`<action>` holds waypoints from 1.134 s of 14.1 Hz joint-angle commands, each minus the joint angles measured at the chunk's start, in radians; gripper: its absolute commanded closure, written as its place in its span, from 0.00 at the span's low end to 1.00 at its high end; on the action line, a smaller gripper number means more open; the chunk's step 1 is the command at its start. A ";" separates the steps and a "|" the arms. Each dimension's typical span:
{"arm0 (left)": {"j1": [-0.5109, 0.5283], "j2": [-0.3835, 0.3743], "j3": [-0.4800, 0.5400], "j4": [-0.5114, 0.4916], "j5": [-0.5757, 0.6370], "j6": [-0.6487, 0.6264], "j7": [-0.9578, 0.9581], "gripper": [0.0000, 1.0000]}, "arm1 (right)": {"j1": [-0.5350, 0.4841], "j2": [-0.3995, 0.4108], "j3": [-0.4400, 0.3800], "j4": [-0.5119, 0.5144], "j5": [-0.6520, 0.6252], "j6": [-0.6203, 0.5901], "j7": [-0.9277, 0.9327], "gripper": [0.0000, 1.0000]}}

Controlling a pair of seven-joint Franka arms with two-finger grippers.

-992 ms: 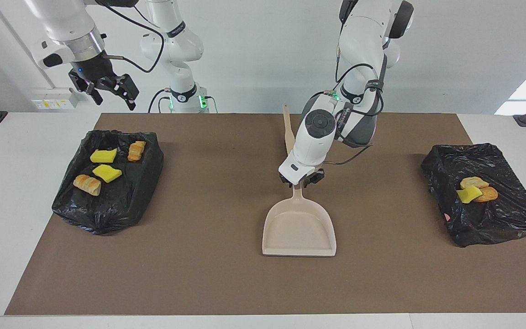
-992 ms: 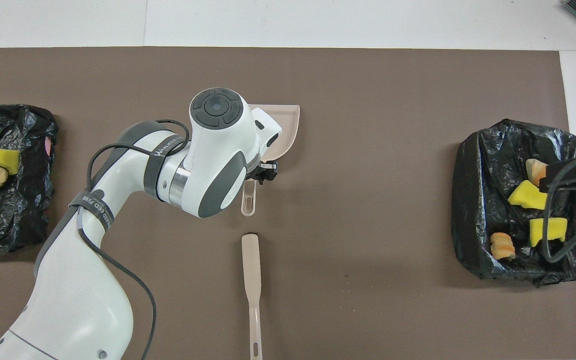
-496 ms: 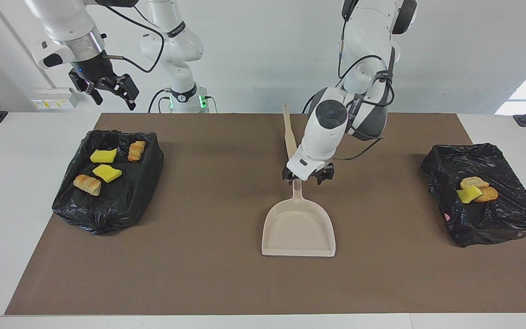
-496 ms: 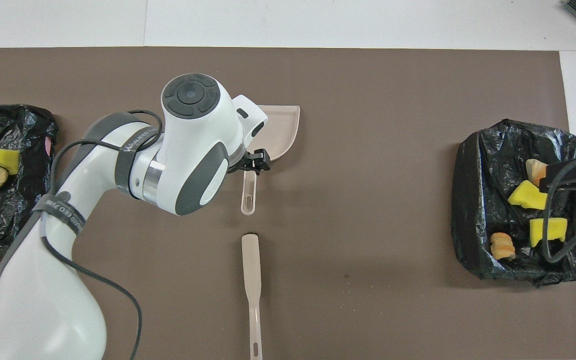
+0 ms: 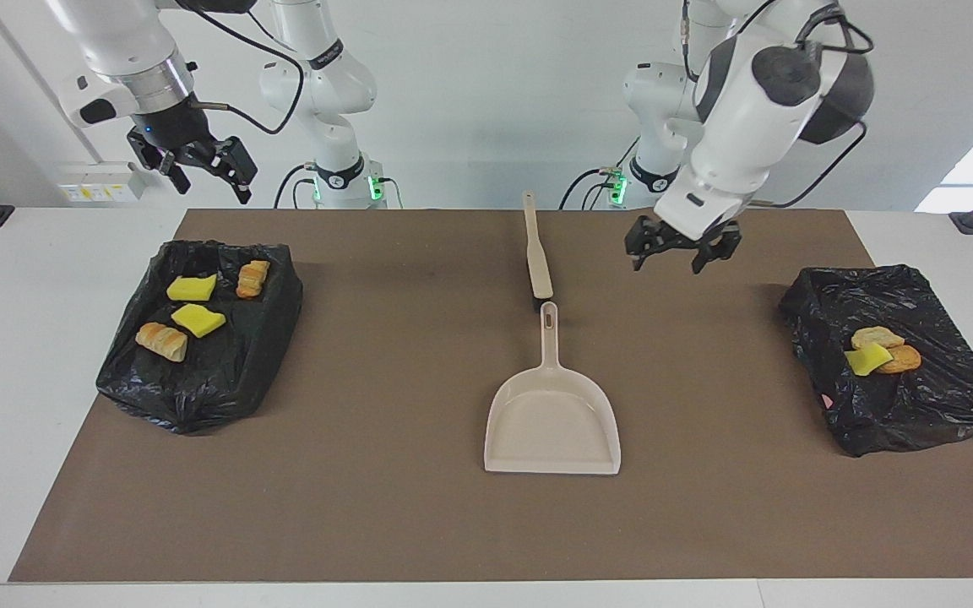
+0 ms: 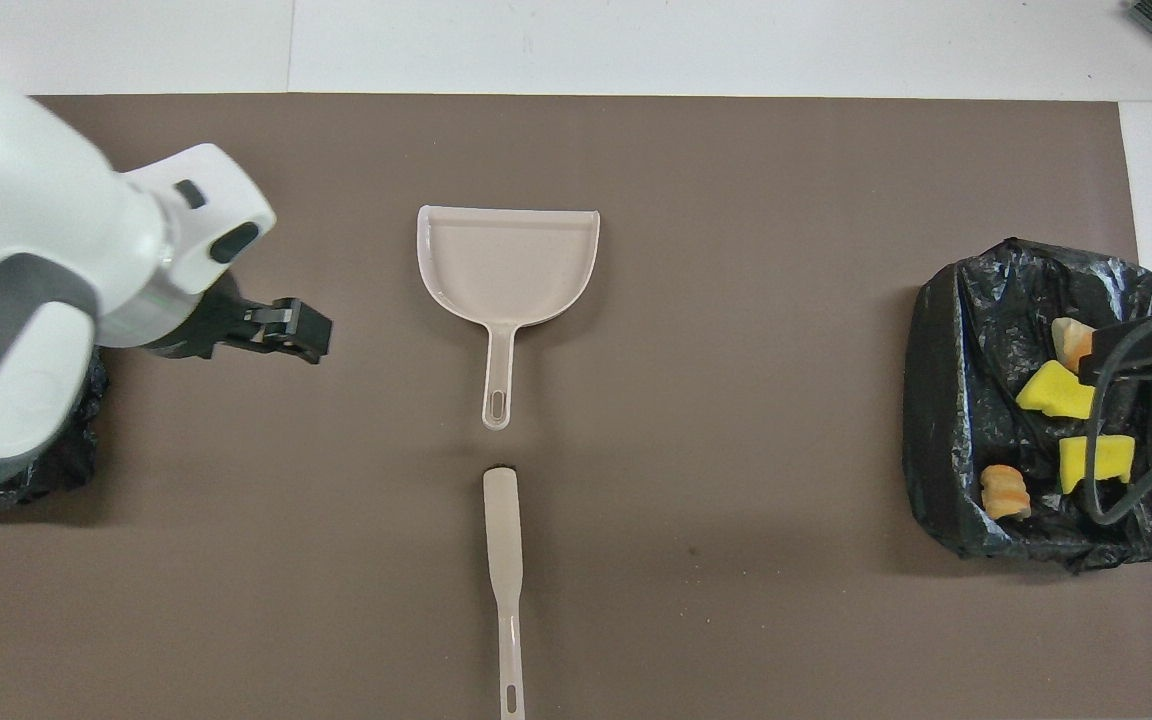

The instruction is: Sweep and dump trash in bin

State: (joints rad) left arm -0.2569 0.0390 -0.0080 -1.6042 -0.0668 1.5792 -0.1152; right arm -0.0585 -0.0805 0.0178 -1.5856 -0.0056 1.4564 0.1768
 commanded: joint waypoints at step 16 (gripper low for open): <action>0.192 -0.088 -0.018 0.156 0.070 -0.262 0.298 0.00 | -0.014 -0.013 0.004 -0.017 0.016 0.019 0.012 0.00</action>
State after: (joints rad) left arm -0.0612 -0.0844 -0.0247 -1.5030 -0.0166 1.3470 0.1727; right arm -0.0586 -0.0805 0.0176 -1.5856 -0.0056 1.4564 0.1768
